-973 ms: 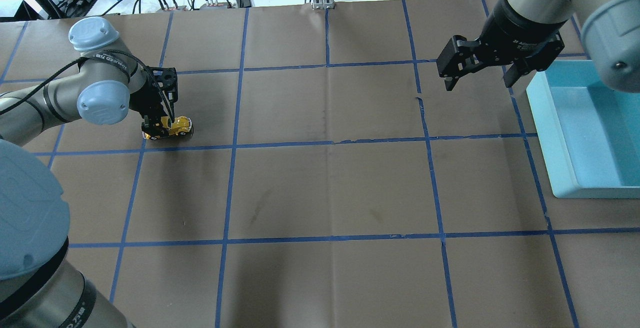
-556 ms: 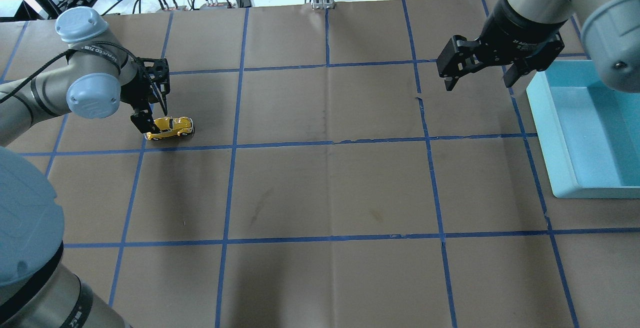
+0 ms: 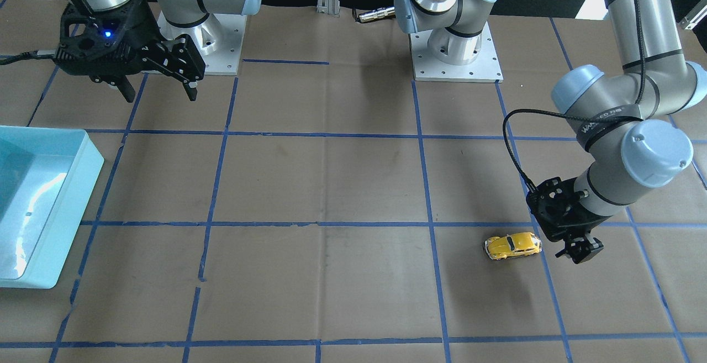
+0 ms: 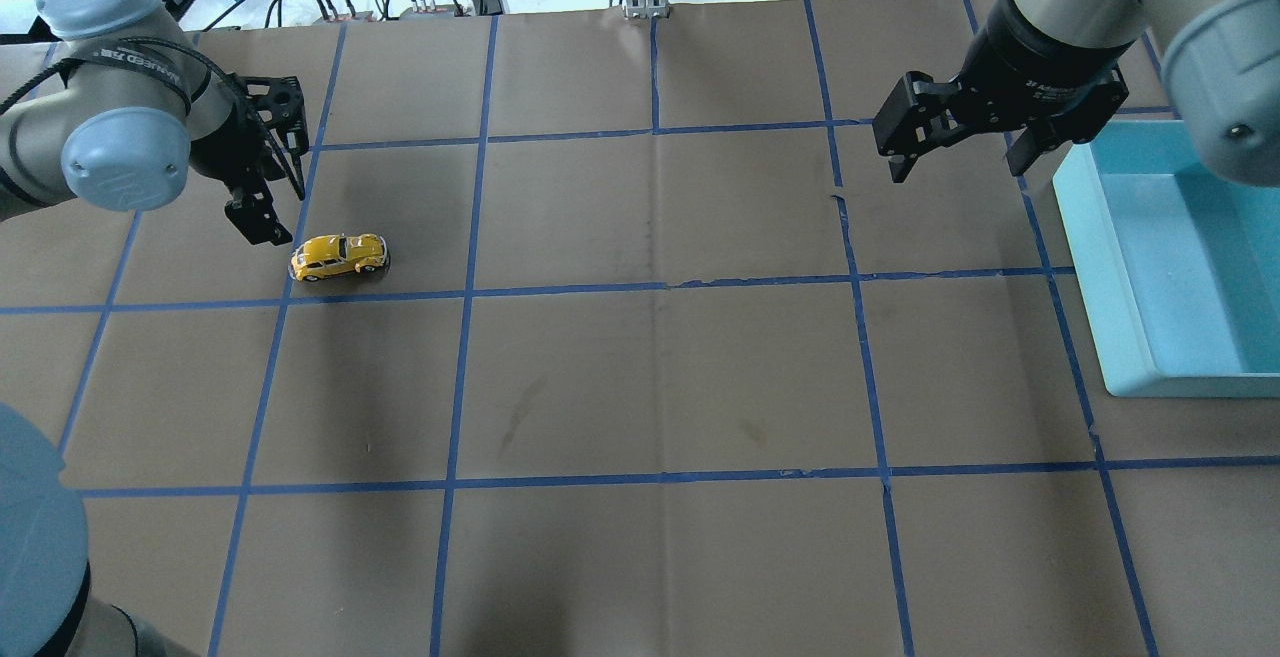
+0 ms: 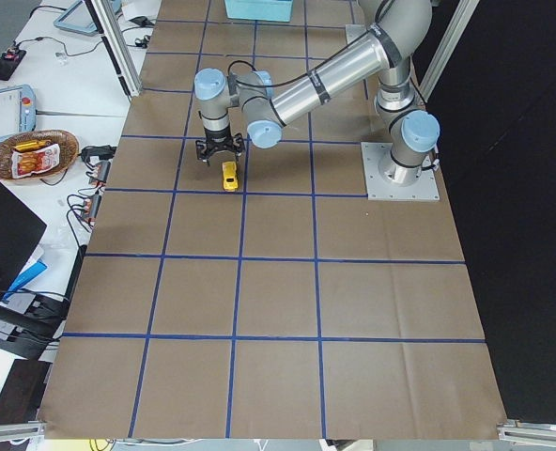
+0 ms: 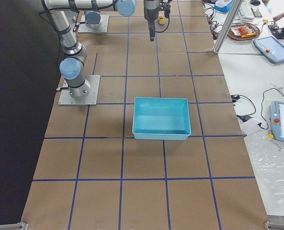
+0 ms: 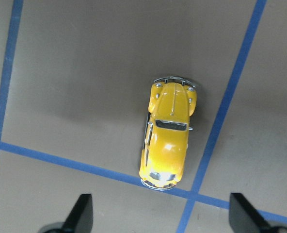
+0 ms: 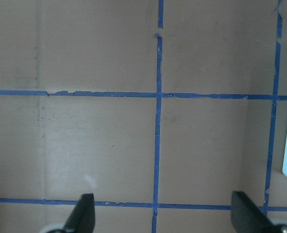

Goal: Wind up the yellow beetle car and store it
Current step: 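Open the left gripper and lift it off the car, then raise and withdraw the left gripper while the released car rolls forward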

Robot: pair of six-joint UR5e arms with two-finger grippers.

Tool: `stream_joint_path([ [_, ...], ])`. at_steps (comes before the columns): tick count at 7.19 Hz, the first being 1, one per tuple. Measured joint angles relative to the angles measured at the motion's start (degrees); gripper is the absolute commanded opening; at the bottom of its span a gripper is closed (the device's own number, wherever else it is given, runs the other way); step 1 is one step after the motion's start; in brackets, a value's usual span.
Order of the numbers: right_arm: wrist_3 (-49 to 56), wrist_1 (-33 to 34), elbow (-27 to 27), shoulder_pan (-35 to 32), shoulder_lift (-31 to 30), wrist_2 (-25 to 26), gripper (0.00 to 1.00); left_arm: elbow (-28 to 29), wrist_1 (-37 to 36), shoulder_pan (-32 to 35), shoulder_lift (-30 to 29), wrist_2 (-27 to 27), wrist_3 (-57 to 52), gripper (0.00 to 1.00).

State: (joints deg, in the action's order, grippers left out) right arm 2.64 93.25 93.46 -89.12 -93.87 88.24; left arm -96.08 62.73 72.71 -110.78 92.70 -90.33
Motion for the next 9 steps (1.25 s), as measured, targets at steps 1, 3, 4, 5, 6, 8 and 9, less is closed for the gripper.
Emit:
stream_joint_path([
  [1,0.0,0.0,0.0,0.0,0.0,0.0,0.99,0.2,0.7,-2.0,-0.2,0.0,-0.1,1.0],
  [3,0.0,0.0,0.0,0.0,0.0,0.0,0.99,0.3,0.4,-6.0,-3.0,-0.2,-0.8,1.0],
  [4,0.0,0.0,0.0,0.0,0.0,0.0,0.99,0.3,-0.6,-6.6,-5.3,-0.4,-0.9,1.0],
  [5,0.0,0.0,0.0,0.0,0.0,0.0,0.99,0.4,-1.8,-6.5,-7.1,-0.5,-0.7,1.0],
  [6,0.0,0.0,0.0,0.0,0.0,0.0,0.99,0.6,-2.8,-6.0,-8.5,-0.7,0.0,1.0],
  [8,0.0,0.0,0.0,0.0,0.0,0.0,0.99,2.9,-4.2,-4.1,-11.4,-0.8,1.8,0.99],
  [9,0.0,0.0,0.0,0.0,0.0,0.0,0.99,4.0,-4.4,-3.2,-12.7,-0.8,2.4,0.99],
])
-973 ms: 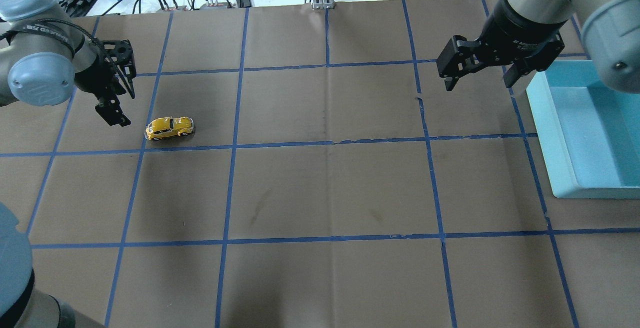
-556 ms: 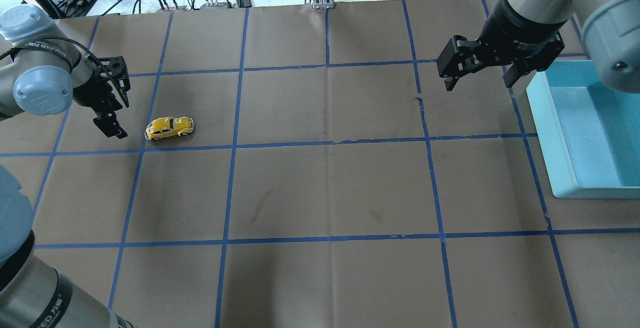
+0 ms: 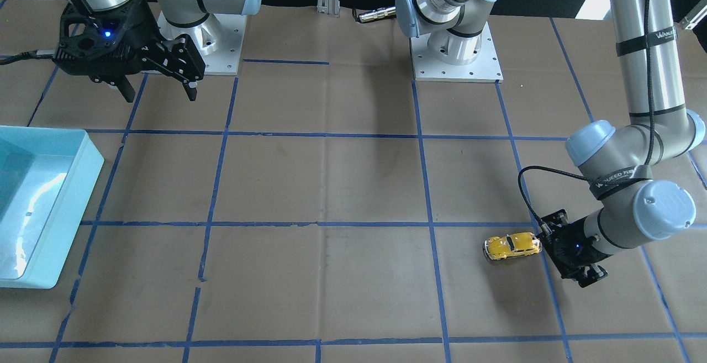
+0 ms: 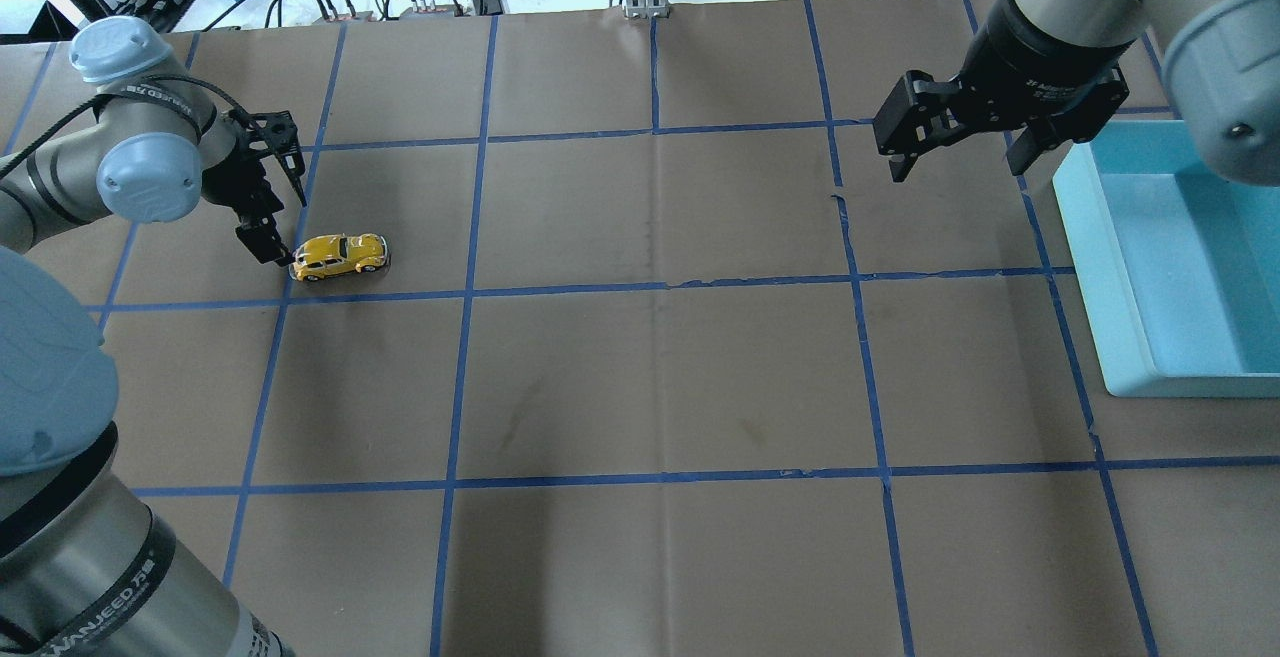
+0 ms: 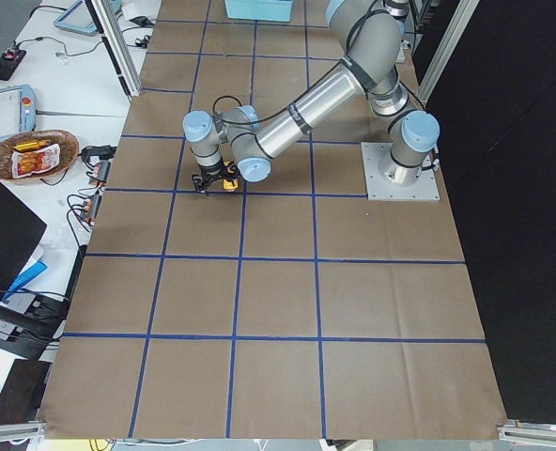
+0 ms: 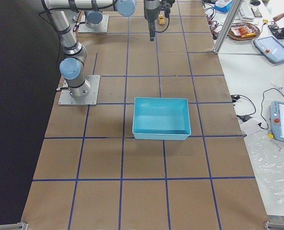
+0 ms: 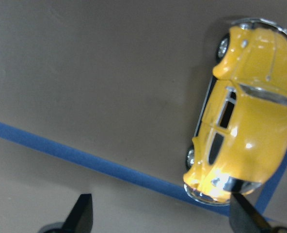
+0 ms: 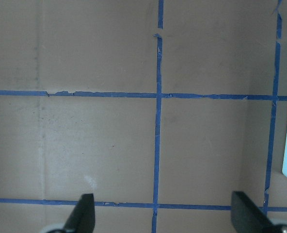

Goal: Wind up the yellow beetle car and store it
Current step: 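Raise and withdraw the left gripper while the released car rolls forward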

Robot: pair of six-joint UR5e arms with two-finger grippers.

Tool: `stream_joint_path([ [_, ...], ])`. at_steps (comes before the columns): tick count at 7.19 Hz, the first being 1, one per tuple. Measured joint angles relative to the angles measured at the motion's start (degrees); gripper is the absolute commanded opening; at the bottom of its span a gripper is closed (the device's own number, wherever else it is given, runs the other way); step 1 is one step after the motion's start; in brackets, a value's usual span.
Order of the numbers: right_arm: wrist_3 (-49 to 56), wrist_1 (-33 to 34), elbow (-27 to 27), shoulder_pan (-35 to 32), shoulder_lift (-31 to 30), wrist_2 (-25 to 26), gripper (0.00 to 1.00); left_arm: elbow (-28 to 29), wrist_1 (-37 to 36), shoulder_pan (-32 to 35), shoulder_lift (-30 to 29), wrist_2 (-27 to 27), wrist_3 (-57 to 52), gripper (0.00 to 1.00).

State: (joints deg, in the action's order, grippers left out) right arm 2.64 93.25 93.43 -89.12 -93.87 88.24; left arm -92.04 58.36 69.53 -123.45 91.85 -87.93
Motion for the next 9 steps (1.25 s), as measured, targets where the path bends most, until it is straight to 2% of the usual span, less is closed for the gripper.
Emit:
stream_joint_path([
  [3,0.0,0.0,0.0,0.0,0.0,0.0,0.99,0.6,0.1,1.0,-0.4,-0.1,0.5,0.98],
  [6,0.0,0.0,0.0,0.0,0.0,-0.1,0.99,0.7,3.9,1.3,4.5,-1.6,3.1,0.95],
  [9,0.0,0.0,0.0,0.0,0.1,-0.1,0.99,0.7,15.3,7.2,14.0,-4.1,22.6,1.0],
])
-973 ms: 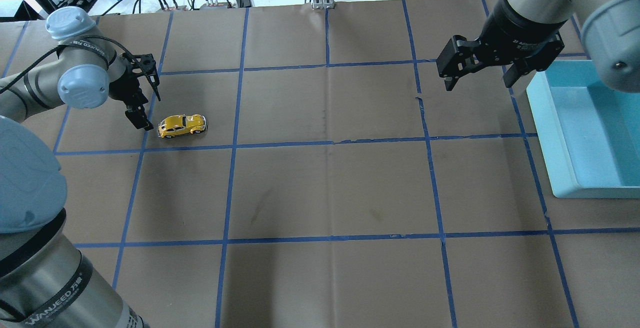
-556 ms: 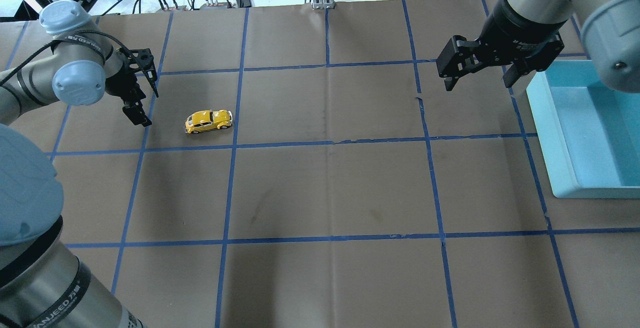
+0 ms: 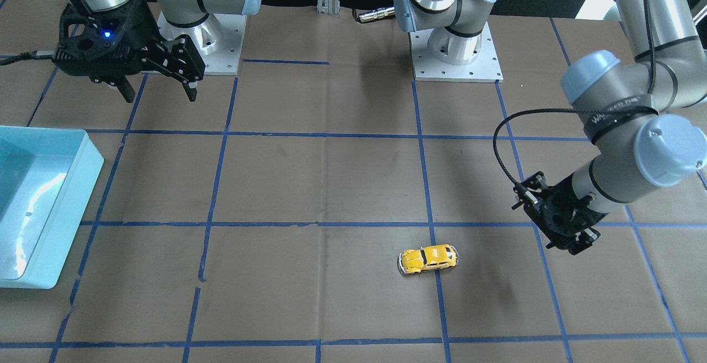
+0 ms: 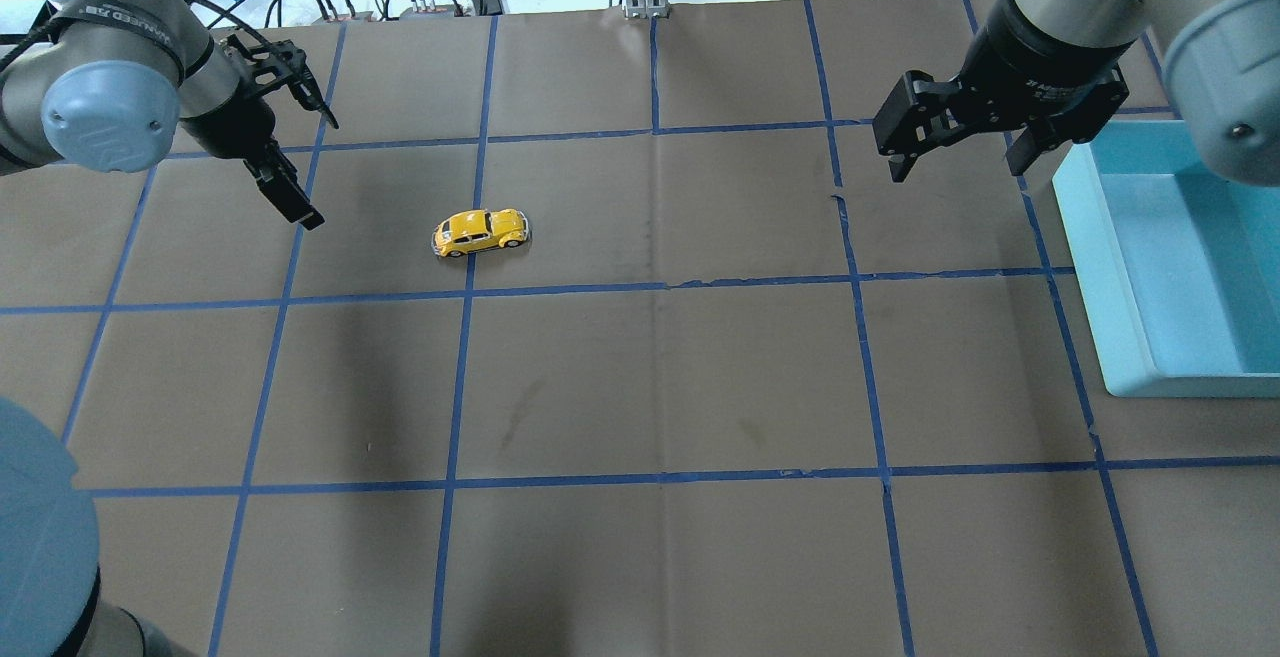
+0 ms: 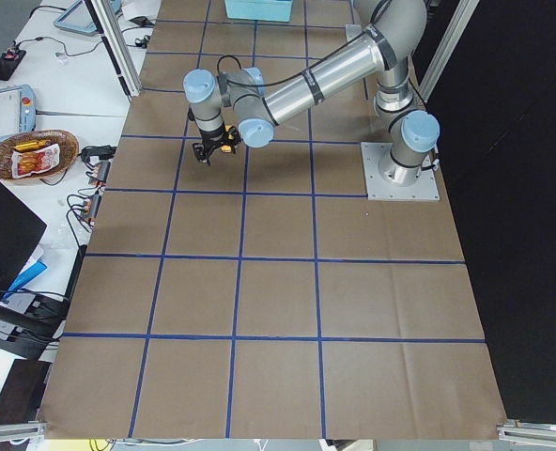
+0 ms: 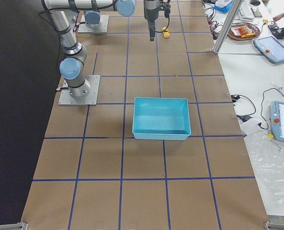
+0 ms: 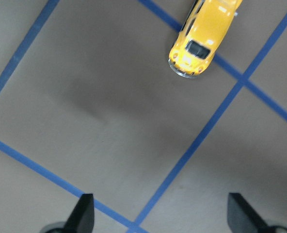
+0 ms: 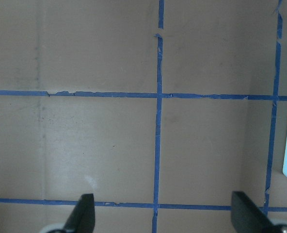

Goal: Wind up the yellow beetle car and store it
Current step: 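Raise and withdraw the left gripper while the released car rolls forward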

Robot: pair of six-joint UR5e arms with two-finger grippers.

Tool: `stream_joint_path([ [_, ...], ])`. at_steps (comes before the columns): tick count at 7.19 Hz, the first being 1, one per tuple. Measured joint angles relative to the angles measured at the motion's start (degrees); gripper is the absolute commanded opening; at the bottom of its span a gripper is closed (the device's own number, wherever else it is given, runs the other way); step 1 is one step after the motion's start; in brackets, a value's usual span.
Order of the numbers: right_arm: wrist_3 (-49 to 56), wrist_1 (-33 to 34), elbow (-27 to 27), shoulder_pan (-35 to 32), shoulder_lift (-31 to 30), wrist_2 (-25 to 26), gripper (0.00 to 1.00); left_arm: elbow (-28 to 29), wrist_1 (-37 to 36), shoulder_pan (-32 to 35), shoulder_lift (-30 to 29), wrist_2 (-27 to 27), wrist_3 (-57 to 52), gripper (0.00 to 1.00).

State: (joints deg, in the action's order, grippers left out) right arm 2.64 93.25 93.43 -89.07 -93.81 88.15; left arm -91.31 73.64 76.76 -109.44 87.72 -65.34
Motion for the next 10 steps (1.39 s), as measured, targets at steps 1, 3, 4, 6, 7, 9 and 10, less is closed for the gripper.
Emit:
stream_joint_path([
  [1,0.0,0.0,0.0,0.0,0.0,0.0,0.99,0.0,2.5,3.2,2.9,-0.1,9.3,1.0],
  [3,0.0,0.0,0.0,0.0,0.1,0.0,0.99,-0.1,7.2,8.9,8.5,-0.3,26.6,1.0],
  [4,0.0,0.0,0.0,0.0,0.1,0.0,0.99,-0.4,9.6,11.0,11.3,-1.4,33.6,1.0],
  [6,0.0,0.0,0.0,0.1,0.1,0.0,0.99,-0.9,15.4,13.1,17.1,-4.8,45.6,1.0],
  [7,0.0,0.0,0.1,0.1,0.1,0.0,0.99,-1.2,18.7,13.4,19.8,-5.2,50.7,0.99],
  [9,0.1,-0.1,0.1,0.0,0.1,0.0,0.99,-1.9,21.6,13.5,23.5,-4.8,56.3,0.99],
  [10,0.1,-0.1,0.1,0.0,0.1,0.0,0.99,-2.6,21.8,13.5,24.8,-3.3,57.1,0.99],
])
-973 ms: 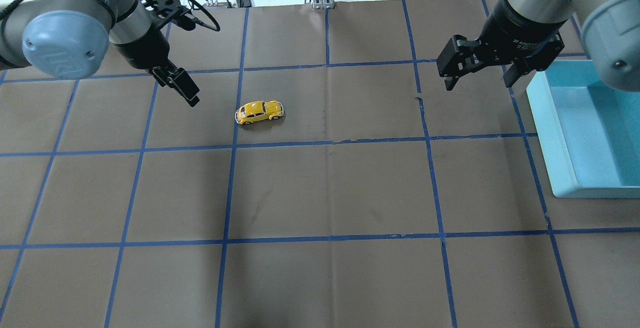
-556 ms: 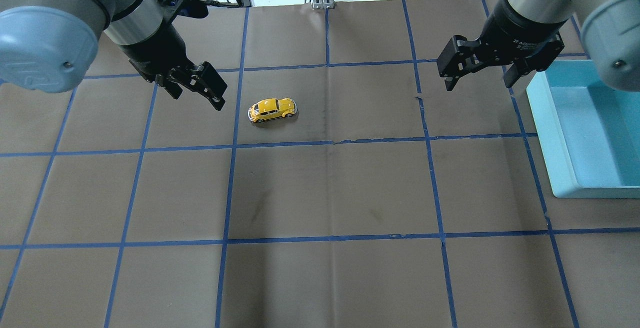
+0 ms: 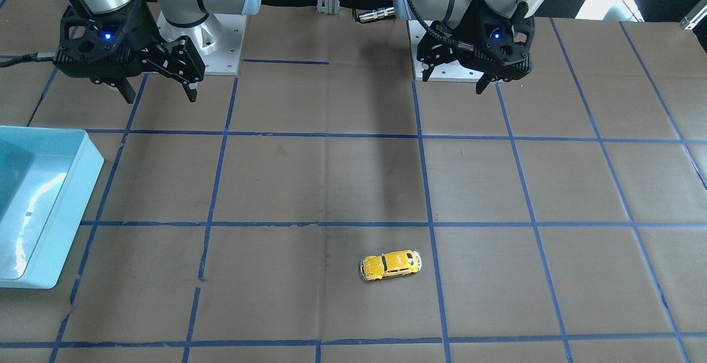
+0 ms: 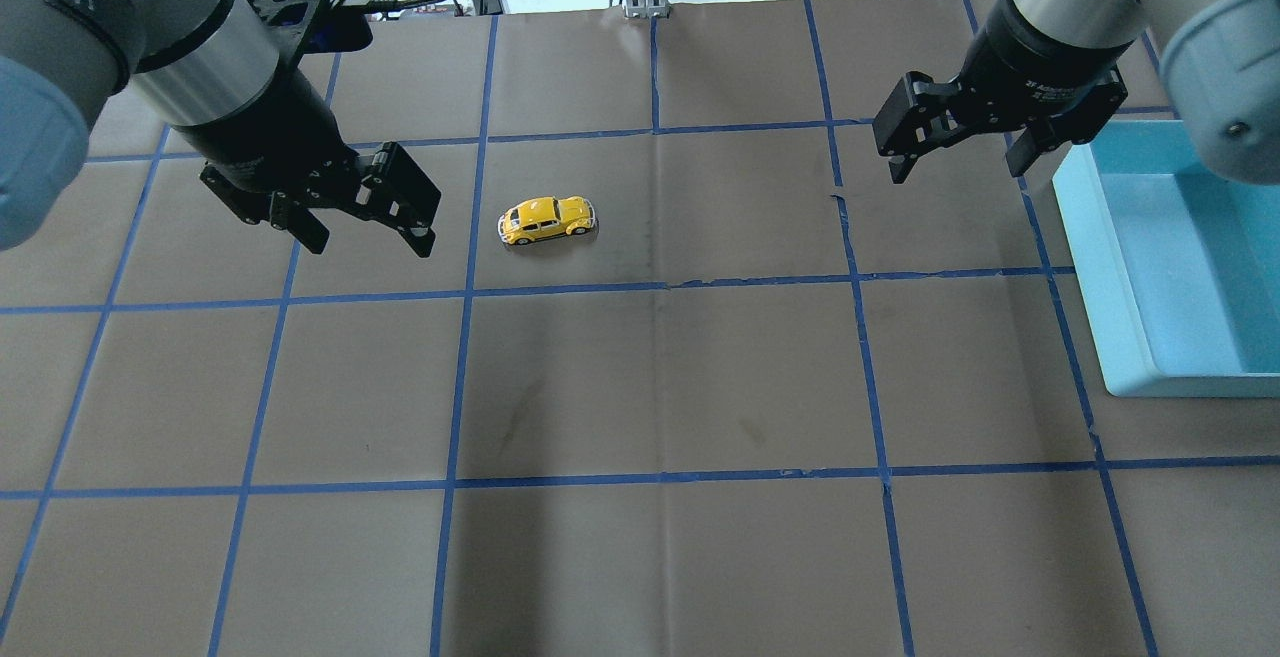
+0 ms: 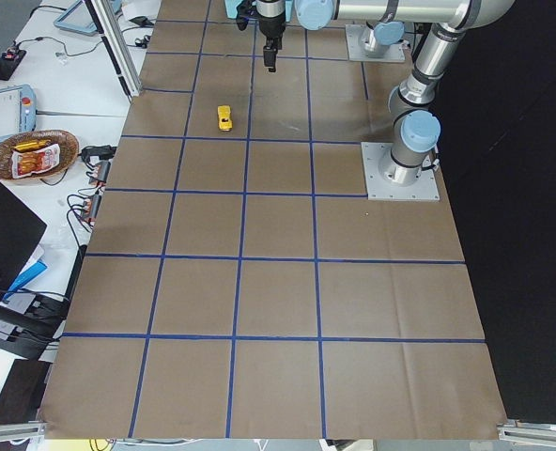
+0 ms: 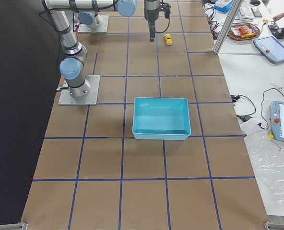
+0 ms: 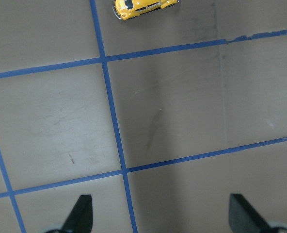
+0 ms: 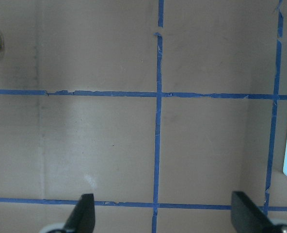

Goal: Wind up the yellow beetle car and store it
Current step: 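Raise and withdraw the left gripper while the released car rolls forward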

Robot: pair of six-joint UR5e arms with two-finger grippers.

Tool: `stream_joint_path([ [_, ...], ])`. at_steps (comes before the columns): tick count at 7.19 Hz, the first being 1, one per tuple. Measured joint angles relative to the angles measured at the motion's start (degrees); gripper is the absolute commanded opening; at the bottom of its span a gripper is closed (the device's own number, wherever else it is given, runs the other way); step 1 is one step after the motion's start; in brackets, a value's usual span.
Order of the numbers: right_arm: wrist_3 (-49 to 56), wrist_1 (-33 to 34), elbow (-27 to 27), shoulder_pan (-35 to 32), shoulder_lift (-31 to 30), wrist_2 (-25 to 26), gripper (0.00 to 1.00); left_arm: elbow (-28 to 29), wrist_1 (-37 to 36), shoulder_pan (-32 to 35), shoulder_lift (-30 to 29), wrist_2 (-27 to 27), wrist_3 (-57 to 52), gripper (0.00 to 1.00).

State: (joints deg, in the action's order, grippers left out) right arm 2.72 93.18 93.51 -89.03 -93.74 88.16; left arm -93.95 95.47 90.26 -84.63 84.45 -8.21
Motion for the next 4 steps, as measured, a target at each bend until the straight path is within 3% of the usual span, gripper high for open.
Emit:
stream_joint_path([
  [4,0.0,0.0,0.0,-0.1,-0.1,0.0,0.99,-1.4,-0.5,-0.1,1.0,6.7,2.1,0.99],
])
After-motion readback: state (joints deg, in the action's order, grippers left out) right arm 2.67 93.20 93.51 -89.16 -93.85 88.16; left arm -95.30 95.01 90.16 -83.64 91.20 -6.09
